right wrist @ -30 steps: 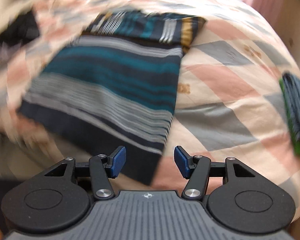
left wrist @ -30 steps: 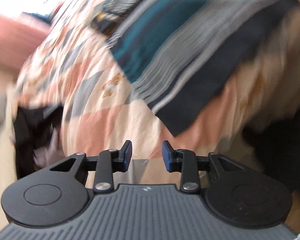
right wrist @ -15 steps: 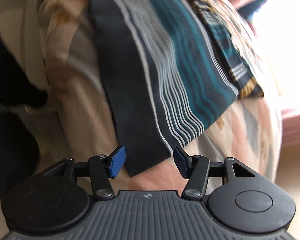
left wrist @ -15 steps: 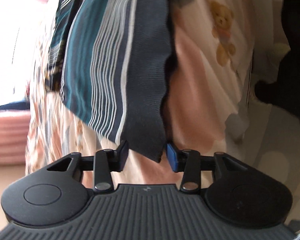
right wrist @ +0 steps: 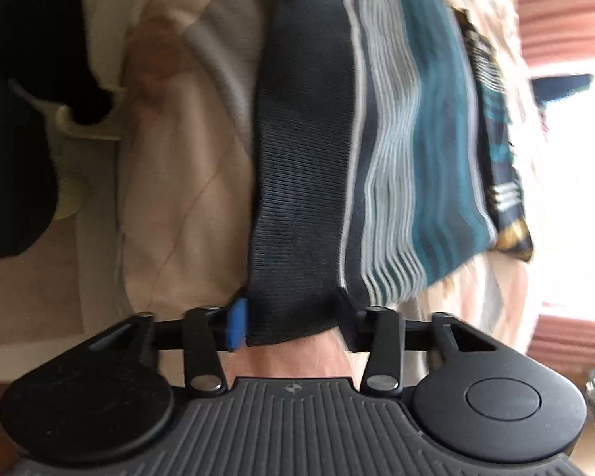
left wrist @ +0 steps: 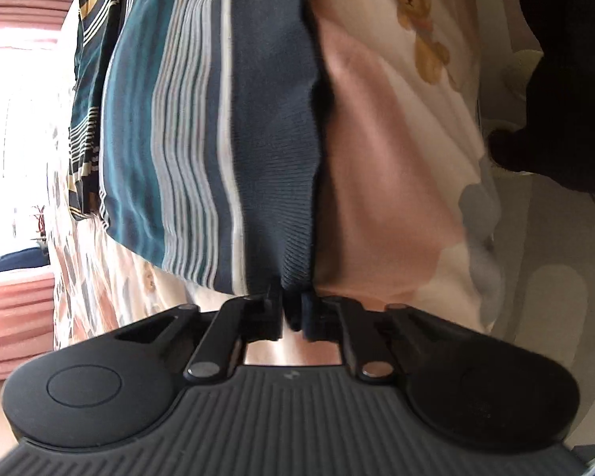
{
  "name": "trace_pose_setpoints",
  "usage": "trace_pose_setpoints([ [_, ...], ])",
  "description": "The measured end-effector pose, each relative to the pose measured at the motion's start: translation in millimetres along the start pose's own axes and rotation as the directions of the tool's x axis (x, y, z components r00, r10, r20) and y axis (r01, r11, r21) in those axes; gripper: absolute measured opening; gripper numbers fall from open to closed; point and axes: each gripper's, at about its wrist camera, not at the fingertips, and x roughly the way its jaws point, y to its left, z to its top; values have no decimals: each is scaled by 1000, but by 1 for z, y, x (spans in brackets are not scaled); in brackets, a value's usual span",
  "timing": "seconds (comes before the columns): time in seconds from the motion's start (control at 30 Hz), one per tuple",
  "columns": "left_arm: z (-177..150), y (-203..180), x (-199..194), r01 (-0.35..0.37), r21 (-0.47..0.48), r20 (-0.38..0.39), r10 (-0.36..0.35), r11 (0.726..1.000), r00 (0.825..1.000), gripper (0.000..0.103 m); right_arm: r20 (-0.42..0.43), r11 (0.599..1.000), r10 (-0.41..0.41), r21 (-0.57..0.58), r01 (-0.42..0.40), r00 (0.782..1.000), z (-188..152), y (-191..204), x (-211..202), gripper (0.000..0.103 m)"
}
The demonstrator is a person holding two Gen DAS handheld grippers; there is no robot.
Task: Fold clothes
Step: 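Grasp the sweater hem with both grippers and lift it, then fold the hem up over the sleeves toward the collar with both grippers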
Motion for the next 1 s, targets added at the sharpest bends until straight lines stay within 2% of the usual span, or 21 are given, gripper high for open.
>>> trace_pose_setpoints([
  [0.03,-2,7,-4,20,-10,13,-20,1000,1000,6,7,999,34,0,-34,999,-1,-6,-2,19],
  [0.07,-5,15,-9,35,-18,29,-35,999,999,6,18,998,65,3,-65,998,-3,-13,-6,6],
  [0.17,-15,48,-26,103,-54,92,-97,993,991,6,62,982,183,41,-185,981,-10,-50,-21,4],
  [0.27,-22,101,-35,194,-202,137,-168,960,976,5,114,941,270,179,-287,956,-18,-116,-33,4],
  [0.33,-25,141,-29,233,-320,162,-189,918,968,5,151,903,289,285,-322,945,-23,-166,-36,3],
  [0.4,-29,183,-17,259,-431,185,-197,864,963,5,174,870,270,378,-318,947,-27,-215,-31,3],
  [0.53,-28,259,28,280,-612,202,-196,740,960,5,170,813,240,503,-293,956,-23,-292,6,3],
  [0.6,-24,288,64,302,-684,199,-228,665,953,5,145,785,248,550,-286,958,-17,-317,40,3],
  [0.67,-22,311,105,331,-749,194,-289,574,938,5,104,741,272,612,-278,957,-12,-335,79,4],
  [0.7,-22,318,123,354,-778,199,-331,519,923,7,81,712,293,646,-274,953,-10,-342,99,9],
  [0.73,-24,322,138,354,-808,194,-355,471,915,10,53,681,320,682,-269,946,-9,-344,116,13],
  [0.8,-35,320,147,347,-862,210,-362,370,908,19,-1,623,360,745,-239,933,-10,-344,140,39],
  [0.83,-42,320,150,344,-886,223,-364,312,904,27,-3,595,360,771,-227,933,-12,-343,142,40],
  [0.87,-57,320,149,359,-909,269,-360,211,893,29,10,553,356,804,-220,934,-18,-343,141,40],
  [0.9,-71,320,148,370,-923,313,-351,106,882,29,40,492,347,843,-219,937,-27,-344,136,46],
  [0.93,-86,318,146,368,-930,348,-345,-7,872,30,83,411,338,883,-226,938,-39,-344,130,51],
  [0.97,-97,314,143,366,-925,377,-336,-98,863,31,142,303,325,921,-245,935,-54,-344,121,56],
  [1.0,-109,311,141,363,-913,406,-324,-188,854,32,201,189,309,945,-267,930,-69,-343,114,56],
])
